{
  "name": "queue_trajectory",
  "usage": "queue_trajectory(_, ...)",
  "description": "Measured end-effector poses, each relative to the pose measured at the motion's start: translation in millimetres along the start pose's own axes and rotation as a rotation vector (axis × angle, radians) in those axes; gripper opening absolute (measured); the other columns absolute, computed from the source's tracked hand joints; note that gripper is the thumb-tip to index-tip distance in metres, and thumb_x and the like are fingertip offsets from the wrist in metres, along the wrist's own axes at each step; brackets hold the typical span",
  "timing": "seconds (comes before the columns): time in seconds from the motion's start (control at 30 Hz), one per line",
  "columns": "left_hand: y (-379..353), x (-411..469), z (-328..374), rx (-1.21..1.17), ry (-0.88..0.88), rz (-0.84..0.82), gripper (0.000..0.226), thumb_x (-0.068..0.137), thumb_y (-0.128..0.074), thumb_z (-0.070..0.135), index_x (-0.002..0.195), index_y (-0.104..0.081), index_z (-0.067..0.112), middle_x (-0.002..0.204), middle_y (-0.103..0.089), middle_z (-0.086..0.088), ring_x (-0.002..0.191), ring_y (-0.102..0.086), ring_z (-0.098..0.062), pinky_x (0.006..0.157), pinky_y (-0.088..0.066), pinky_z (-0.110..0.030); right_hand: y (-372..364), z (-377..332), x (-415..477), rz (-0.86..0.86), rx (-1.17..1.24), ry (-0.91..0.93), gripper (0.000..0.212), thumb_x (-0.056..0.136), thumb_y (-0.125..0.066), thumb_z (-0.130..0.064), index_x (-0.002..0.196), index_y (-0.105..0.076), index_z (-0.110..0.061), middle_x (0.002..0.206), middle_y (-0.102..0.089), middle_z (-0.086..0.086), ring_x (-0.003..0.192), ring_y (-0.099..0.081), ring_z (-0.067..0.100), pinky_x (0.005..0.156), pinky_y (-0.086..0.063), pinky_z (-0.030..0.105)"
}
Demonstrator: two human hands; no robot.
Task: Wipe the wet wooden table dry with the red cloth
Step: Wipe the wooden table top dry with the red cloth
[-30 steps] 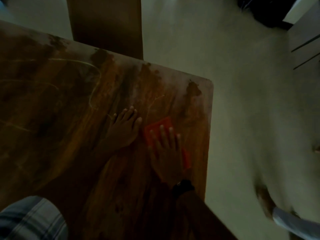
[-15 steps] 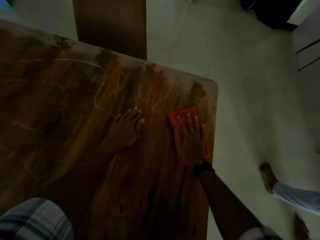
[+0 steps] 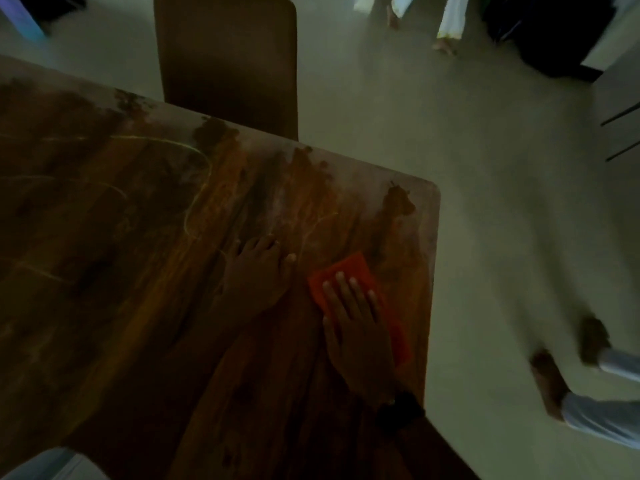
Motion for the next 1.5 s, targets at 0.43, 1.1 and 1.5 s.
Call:
queue_trajectory(0.43, -1.3, 87.3, 37.0, -0.021, -0.122, -0.303, 0.141, 0.044, -0.059, 0.09, 0.151, 0.006, 0.025, 0.16, 0.015, 0.0, 0.147, 0.014, -0.021, 0.116, 0.005, -0.055, 17.5, 94.1, 154.8, 0.062, -0.098, -0.221, 0.064, 0.097, -0.022, -0.049, 0.153, -0.032, -0.021, 0.16, -0.029, 0.005, 0.15, -0.02, 0.022, 0.121, -0.014, 0.049)
queue_trajectory(1.1, 15.2, 80.5, 50.5, -0.004, -0.107, -0.375, 0.135, 0.055, -0.069, 0.077, 0.151, 0.009, 0.024, 0.159, 0.019, -0.004, 0.146, 0.017, -0.027, 0.115, -0.002, -0.06, 21.8, 83.0, -3.2, 0.148, -0.075, -0.372, 0.061, 0.102, -0.016, -0.051, 0.154, -0.027, -0.022, 0.159, -0.029, 0.007, 0.147, -0.027, 0.027, 0.118, -0.019, 0.043)
queue_trajectory(1.5, 3.9, 86.4, 47.6, 0.0, -0.102, -0.346, 0.135, 0.055, -0.067, 0.078, 0.151, 0.009, 0.023, 0.158, 0.02, -0.002, 0.146, 0.017, -0.025, 0.115, -0.002, -0.059, 38.5, 154.5, 169.3, 0.073, -0.013, -0.467, 0.072, 0.093, -0.013, -0.056, 0.156, -0.022, -0.022, 0.164, -0.017, 0.007, 0.151, -0.012, 0.028, 0.121, -0.016, 0.048)
Point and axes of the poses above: each hand's wrist, its own x-axis towards the middle knuckle, its own y-axis out of the back of the hand, z = x × y, the point moved 2 cm from there along x, towards the middle knuckle
